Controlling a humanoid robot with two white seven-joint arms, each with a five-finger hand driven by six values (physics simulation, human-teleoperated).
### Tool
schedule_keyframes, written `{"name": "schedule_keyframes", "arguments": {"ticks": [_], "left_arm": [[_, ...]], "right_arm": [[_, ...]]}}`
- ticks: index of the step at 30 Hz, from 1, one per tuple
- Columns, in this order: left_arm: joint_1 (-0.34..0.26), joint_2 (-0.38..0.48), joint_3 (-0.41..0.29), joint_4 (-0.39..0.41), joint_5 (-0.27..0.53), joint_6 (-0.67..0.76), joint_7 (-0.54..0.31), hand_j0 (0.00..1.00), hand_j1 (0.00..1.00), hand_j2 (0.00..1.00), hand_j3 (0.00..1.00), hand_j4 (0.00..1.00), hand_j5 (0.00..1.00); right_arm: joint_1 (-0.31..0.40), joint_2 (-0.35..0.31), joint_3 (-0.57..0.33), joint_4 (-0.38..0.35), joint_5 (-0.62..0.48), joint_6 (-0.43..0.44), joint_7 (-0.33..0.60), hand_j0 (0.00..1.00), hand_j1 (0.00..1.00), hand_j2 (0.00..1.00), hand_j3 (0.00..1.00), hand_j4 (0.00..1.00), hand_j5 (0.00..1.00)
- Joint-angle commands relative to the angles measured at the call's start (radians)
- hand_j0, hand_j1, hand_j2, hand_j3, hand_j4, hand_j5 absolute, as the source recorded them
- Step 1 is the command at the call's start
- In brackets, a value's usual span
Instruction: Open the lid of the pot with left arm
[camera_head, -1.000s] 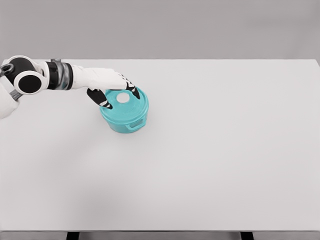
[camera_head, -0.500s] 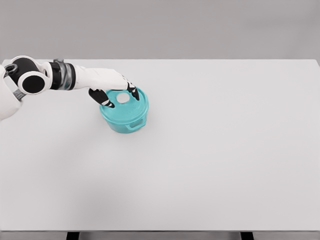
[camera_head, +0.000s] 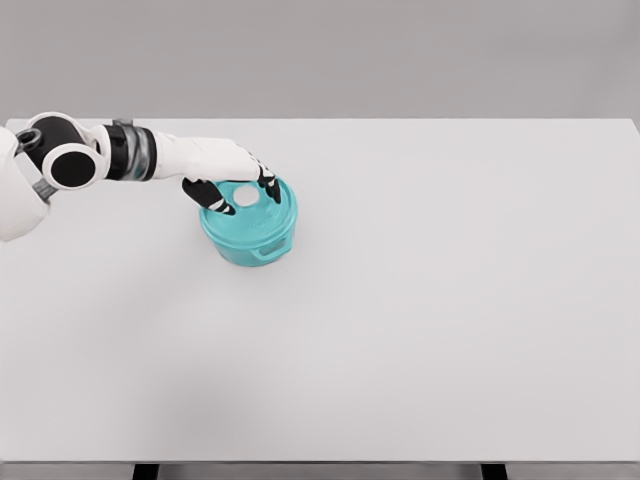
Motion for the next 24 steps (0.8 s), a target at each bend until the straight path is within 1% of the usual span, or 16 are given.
{"name": "schedule_keyframes", "arguments": {"ticks": [1,12,22,23,24], "left_arm": [[0.0,-0.004,0.001,0.004,0.001,0.0,0.0,0.68,0.68,0.68,0.68,0.68,0.68],[0.0,-0.006,-0.002,0.004,-0.008,0.0,0.0,0.63,0.63,0.63,0.63,0.63,0.63],[-0.002,-0.004,-0.002,0.003,-0.009,-0.001,0.0,0.51,0.51,0.51,0.51,0.51,0.51],[-0.003,-0.004,-0.002,0.003,-0.008,-0.003,0.0,0.47,0.47,0.47,0.47,0.47,0.47],[-0.005,-0.004,-0.002,0.003,-0.009,-0.006,0.0,0.46,0.46,0.46,0.46,0.46,0.46]], "right_arm": [[0.0,0.0,0.0,0.0,0.0,0.0,0.0,1.0,1.0,1.0,1.0,1.0,1.0],[0.0,0.0,0.0,0.0,0.0,0.0,0.0,1.0,1.0,1.0,1.0,1.0,1.0],[0.0,0.0,0.0,0.0,0.0,0.0,0.0,1.0,1.0,1.0,1.0,1.0,1.0],[0.0,0.0,0.0,0.0,0.0,0.0,0.0,1.0,1.0,1.0,1.0,1.0,1.0],[0.0,0.0,0.0,0.0,0.0,0.0,0.0,1.0,1.0,1.0,1.0,1.0,1.0]]}}
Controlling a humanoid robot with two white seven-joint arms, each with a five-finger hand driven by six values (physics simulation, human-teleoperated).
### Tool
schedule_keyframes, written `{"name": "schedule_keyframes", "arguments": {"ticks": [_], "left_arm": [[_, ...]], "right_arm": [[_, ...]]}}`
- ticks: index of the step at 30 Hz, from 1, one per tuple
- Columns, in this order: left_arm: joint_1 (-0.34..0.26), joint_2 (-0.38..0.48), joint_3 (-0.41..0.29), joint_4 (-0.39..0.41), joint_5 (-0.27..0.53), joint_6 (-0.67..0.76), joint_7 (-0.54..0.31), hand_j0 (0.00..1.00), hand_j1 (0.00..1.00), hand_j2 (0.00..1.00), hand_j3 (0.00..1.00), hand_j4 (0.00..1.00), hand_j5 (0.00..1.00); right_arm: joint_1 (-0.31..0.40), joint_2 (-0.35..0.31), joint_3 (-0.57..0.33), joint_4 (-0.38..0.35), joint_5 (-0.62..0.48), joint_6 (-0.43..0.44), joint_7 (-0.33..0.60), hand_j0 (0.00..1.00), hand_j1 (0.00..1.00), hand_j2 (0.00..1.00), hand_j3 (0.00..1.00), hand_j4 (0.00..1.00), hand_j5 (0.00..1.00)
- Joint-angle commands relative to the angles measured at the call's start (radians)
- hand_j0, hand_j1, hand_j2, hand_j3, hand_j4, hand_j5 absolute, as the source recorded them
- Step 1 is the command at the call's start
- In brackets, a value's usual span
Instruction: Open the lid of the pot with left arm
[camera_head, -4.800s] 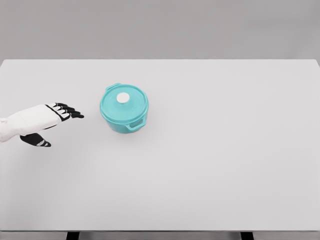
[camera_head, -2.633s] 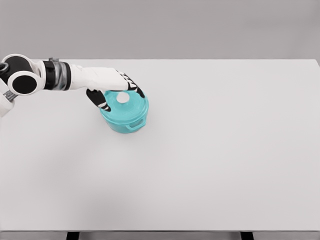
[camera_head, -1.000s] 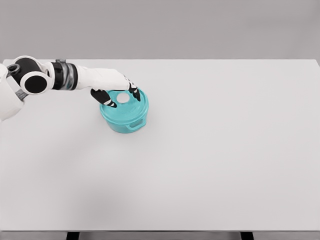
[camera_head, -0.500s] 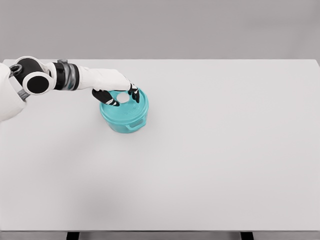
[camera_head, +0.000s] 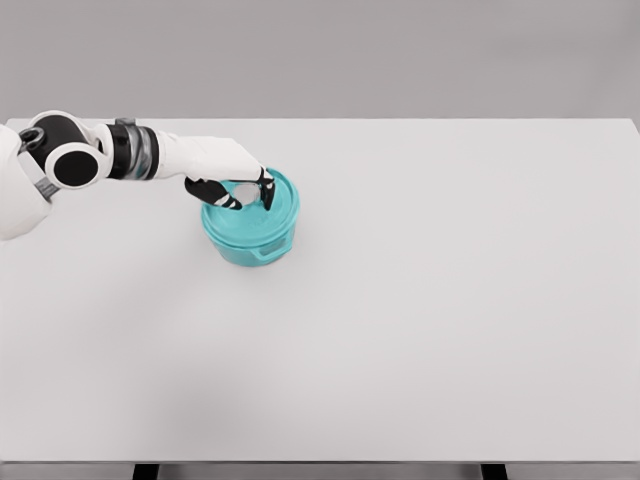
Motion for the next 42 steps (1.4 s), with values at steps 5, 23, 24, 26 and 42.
{"name": "schedule_keyframes", "arguments": {"ticks": [5,23,24,26,42], "left_arm": [[-0.008,0.015,0.001,-0.003,0.003,-0.008,0.0,0.46,0.46,0.46,0.46,0.46,0.46],[-0.029,0.212,0.0,0.055,-0.119,-0.006,-0.003,0.47,0.47,0.47,0.47,0.47,0.47],[-0.029,0.212,0.0,0.063,-0.119,-0.006,-0.003,0.47,0.47,0.47,0.47,0.47,0.47],[-0.026,0.214,0.0,0.072,-0.124,-0.006,-0.003,0.47,0.47,0.47,0.47,0.47,0.47],[-0.005,0.206,0.0,0.153,-0.167,0.002,-0.003,0.91,0.91,0.91,0.91,0.91,0.91]], "right_arm": [[0.0,0.0,0.0,0.0,0.0,0.0,0.0,1.0,1.0,1.0,1.0,1.0,1.0],[0.0,0.0,0.0,0.0,0.0,0.0,0.0,1.0,1.0,1.0,1.0,1.0,1.0],[0.0,0.0,0.0,0.0,0.0,0.0,0.0,1.0,1.0,1.0,1.0,1.0,1.0],[0.0,0.0,0.0,0.0,0.0,0.0,0.0,1.0,1.0,1.0,1.0,1.0,1.0],[0.0,0.0,0.0,0.0,0.0,0.0,0.0,1.0,1.0,1.0,1.0,1.0,1.0]]}}
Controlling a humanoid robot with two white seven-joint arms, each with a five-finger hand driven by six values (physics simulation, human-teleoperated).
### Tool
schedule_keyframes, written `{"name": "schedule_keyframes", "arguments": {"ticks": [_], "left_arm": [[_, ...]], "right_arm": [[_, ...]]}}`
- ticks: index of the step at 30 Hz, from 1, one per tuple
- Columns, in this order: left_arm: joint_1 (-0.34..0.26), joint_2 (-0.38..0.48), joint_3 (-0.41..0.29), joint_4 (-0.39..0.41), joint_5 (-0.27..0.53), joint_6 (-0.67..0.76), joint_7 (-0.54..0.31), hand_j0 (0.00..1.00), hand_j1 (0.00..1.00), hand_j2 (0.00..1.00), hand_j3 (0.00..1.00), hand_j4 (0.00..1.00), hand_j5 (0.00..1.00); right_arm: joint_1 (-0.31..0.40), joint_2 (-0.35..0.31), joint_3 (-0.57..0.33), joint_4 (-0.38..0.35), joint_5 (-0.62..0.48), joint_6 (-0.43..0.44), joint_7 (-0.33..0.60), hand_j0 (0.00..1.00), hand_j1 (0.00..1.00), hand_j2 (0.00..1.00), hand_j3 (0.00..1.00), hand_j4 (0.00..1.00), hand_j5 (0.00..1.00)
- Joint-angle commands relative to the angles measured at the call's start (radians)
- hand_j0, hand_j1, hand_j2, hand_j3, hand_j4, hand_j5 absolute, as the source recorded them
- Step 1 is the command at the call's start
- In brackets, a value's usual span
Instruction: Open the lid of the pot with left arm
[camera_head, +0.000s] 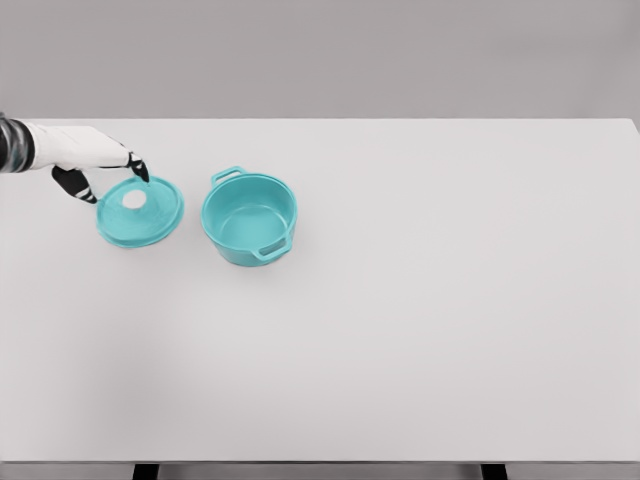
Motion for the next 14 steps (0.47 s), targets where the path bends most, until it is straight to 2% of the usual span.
{"name": "schedule_keyframes", "arguments": {"ticks": [1,4,7,8,11,14], "left_arm": [[0.0,-0.001,0.003,0.008,-0.003,0.002,0.0,0.91,0.91,0.91,0.91,0.91,0.91],[0.0,0.005,0.004,0.022,0.005,0.0,0.001,1.0,1.0,1.0,1.0,1.0,1.0],[0.006,0.008,0.009,0.114,0.029,-0.008,0.002,1.0,1.0,1.0,1.0,1.0,1.0],[0.011,-0.001,0.012,0.195,0.031,-0.009,0.002,1.0,1.0,1.0,1.0,1.0,1.0],[0.012,-0.004,0.026,0.266,0.033,-0.009,0.005,1.0,1.0,1.0,1.0,1.0,1.0],[0.014,-0.007,0.026,0.278,0.033,-0.011,0.005,1.0,1.0,1.0,1.0,1.0,1.0]], "right_arm": [[0.0,0.0,0.0,0.0,0.0,0.0,0.0,1.0,1.0,1.0,1.0,1.0,1.0],[0.0,0.0,0.0,0.0,0.0,0.0,0.0,1.0,1.0,1.0,1.0,1.0,1.0],[0.0,0.0,0.0,0.0,0.0,0.0,0.0,1.0,1.0,1.0,1.0,1.0,1.0],[0.0,0.0,0.0,0.0,0.0,0.0,0.0,1.0,1.0,1.0,1.0,1.0,1.0],[0.0,0.0,0.0,0.0,0.0,0.0,0.0,1.0,1.0,1.0,1.0,1.0,1.0],[0.0,0.0,0.0,0.0,0.0,0.0,0.0,1.0,1.0,1.0,1.0,1.0,1.0]]}}
